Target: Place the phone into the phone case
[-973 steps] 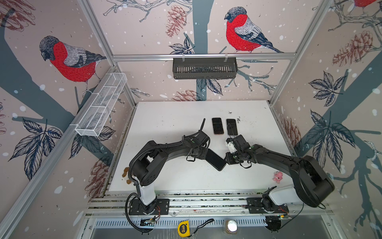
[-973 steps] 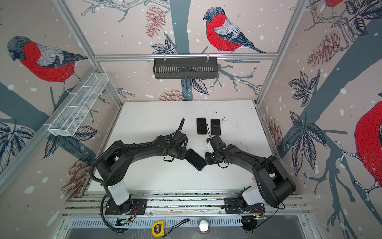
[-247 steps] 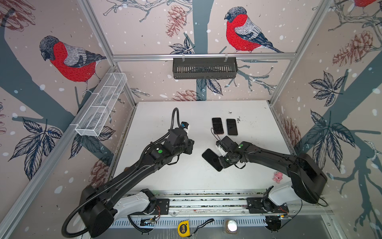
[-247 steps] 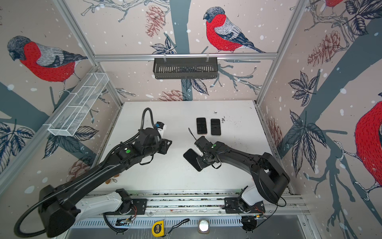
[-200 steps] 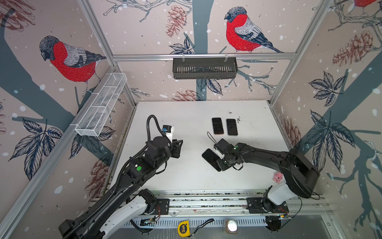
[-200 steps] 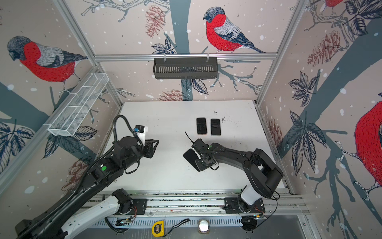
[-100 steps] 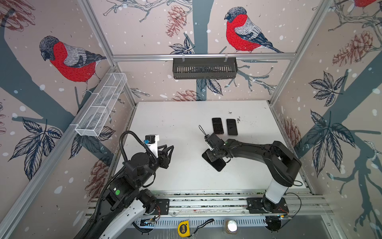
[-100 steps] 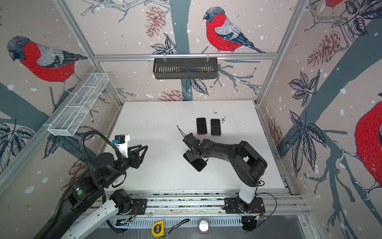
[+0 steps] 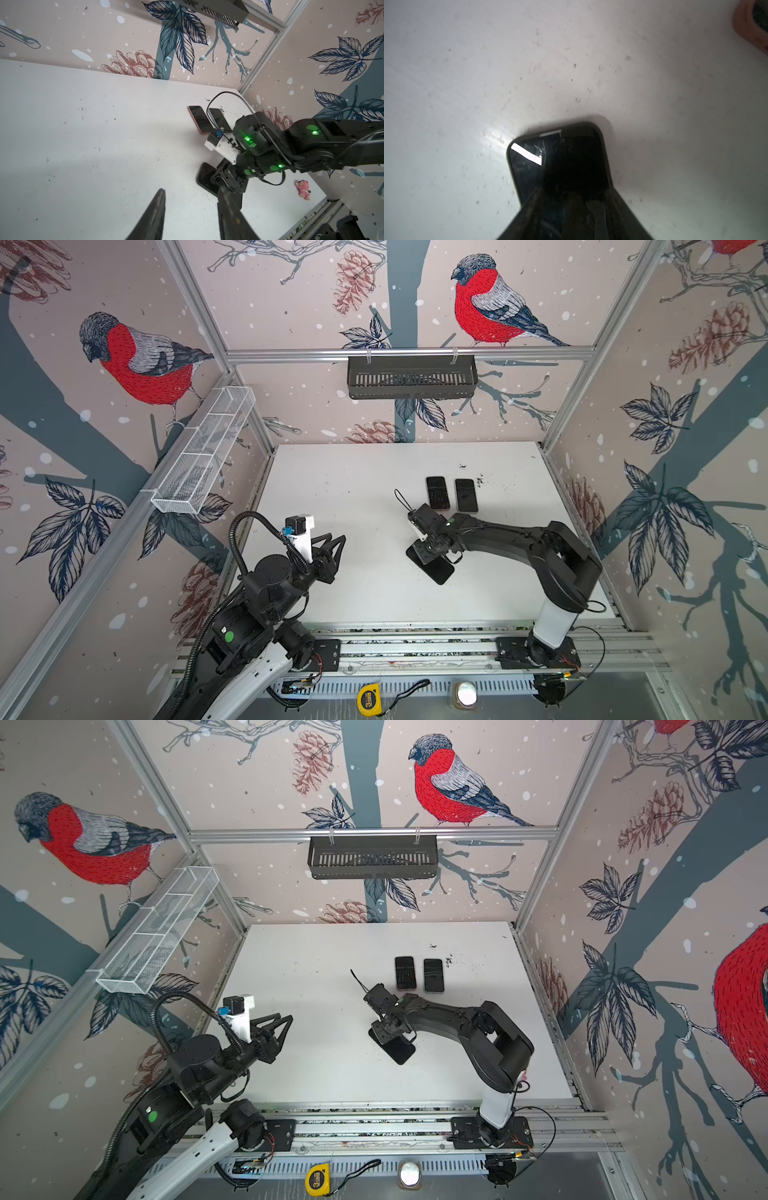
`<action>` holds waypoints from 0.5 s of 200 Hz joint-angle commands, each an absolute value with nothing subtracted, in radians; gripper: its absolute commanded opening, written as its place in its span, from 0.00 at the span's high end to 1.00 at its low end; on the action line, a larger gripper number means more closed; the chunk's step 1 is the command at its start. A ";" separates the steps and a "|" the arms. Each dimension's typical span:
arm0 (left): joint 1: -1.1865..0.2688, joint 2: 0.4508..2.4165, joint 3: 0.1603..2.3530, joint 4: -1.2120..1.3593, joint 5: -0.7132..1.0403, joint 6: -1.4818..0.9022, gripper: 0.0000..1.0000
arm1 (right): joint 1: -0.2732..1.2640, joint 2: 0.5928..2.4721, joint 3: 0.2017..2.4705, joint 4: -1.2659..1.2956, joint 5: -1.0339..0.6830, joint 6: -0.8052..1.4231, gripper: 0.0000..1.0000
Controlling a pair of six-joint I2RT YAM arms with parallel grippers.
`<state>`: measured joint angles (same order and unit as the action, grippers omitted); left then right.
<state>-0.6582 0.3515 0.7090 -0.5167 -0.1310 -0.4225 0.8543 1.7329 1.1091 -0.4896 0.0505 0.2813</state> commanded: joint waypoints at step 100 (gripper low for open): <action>-0.658 0.379 0.701 -0.469 -0.107 -0.412 0.58 | 0.872 1.600 0.924 -0.487 0.011 0.215 0.01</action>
<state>-0.6582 0.3752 0.7006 -0.4976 -0.1062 -0.4198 0.8600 1.5841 0.9279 -0.4870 -0.0116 0.2317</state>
